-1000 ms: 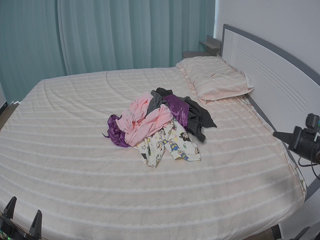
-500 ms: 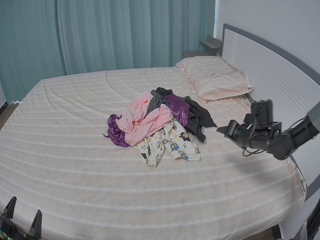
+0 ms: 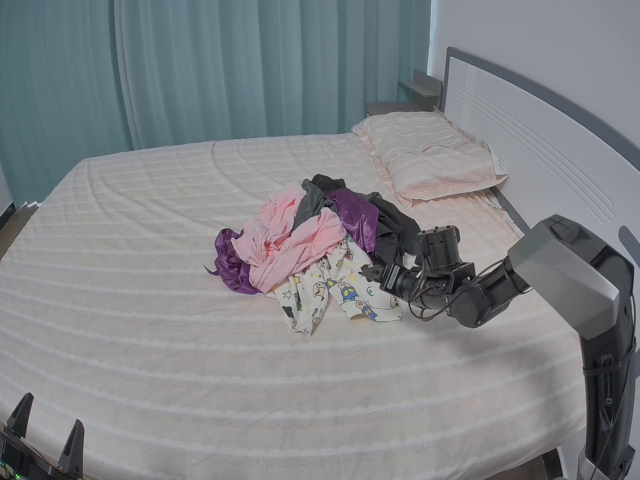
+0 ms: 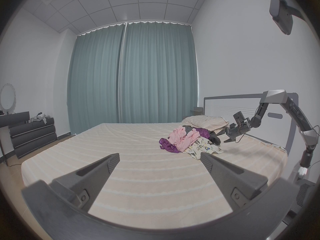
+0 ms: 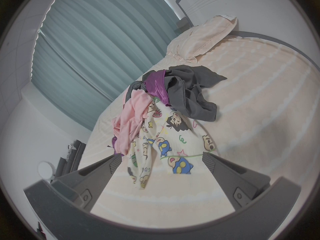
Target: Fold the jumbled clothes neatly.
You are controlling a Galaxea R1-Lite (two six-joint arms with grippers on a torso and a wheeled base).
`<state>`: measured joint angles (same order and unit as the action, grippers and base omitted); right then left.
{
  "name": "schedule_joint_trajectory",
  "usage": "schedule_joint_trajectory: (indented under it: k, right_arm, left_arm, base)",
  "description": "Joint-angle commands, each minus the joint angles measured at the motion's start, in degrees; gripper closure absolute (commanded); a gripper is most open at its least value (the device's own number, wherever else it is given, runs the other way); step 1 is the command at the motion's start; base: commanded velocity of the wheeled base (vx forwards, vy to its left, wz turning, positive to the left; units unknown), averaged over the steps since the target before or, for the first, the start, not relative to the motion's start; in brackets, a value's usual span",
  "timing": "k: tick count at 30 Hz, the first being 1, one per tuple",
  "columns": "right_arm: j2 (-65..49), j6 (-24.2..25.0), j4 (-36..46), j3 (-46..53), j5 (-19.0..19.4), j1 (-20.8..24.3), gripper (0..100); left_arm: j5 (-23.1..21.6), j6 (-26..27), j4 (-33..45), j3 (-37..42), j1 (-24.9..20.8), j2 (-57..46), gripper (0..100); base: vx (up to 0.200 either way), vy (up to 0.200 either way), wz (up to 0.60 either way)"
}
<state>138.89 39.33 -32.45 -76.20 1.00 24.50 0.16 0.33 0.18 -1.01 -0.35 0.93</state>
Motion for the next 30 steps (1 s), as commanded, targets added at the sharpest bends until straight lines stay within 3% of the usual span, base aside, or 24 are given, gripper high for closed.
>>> schedule_joint_trajectory:
  k: [1,8,21,30]
  right_arm:
    - [7.1,-3.99,2.74,-7.03,-1.7,-0.16,0]
    - [11.58,-6.19,5.21,-13.09,-5.83,0.28,0]
    - [14.22,-6.54,5.91,-14.06,-6.36,-2.79,0]
    - [15.71,-6.02,6.0,-16.26,-6.19,-0.77,0]
  left_arm:
    - [0.02,0.02,-0.01,0.84,0.0,-0.93,0]
    - [0.02,0.02,-0.01,0.84,0.0,-0.93,0]
    - [0.02,0.02,-0.01,0.84,0.0,-0.93,0]
    - [0.02,0.02,-0.01,0.84,0.0,-0.93,0]
  base:
    - [0.0,0.0,0.0]
    - [0.0,0.0,0.0]
    - [0.0,0.0,0.0]
    - [0.0,0.0,0.0]
